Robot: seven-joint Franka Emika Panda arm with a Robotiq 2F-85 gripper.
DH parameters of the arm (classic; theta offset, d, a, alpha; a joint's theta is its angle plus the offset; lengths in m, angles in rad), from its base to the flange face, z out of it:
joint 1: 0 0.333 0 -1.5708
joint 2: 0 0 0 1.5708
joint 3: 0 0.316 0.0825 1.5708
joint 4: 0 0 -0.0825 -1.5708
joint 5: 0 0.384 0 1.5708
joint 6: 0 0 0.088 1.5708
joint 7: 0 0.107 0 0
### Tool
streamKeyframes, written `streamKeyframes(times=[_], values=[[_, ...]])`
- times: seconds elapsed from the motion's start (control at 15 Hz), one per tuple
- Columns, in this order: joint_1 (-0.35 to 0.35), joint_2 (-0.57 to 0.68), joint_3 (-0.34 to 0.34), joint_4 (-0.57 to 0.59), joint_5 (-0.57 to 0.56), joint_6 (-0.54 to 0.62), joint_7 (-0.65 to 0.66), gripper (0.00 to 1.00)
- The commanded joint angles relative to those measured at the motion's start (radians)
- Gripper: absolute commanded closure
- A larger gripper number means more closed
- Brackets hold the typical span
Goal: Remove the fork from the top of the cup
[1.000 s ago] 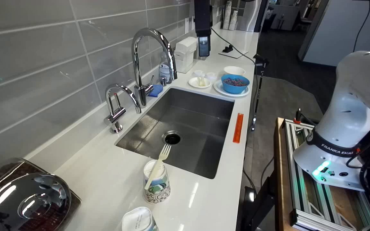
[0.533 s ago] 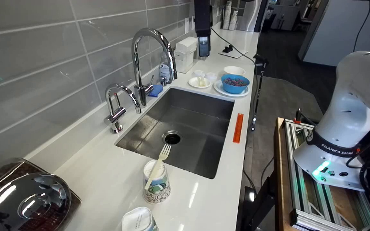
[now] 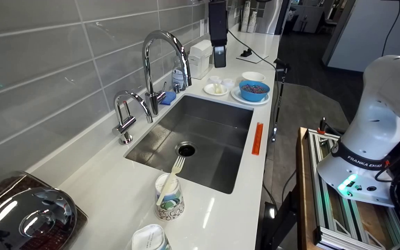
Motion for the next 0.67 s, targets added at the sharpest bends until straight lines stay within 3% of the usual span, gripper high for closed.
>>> streamKeyframes(times=[0.0, 0.33, 0.6], values=[[0.037, 0.071, 0.076, 0.033, -0.094, 0.057, -0.021, 0.0], [0.092, 0.144, 0.155, -0.004, -0.225, 0.302, -0.056, 0.0], [0.114, 0.201, 0.168, -0.029, -0.262, 0.445, -0.115, 0.0]])
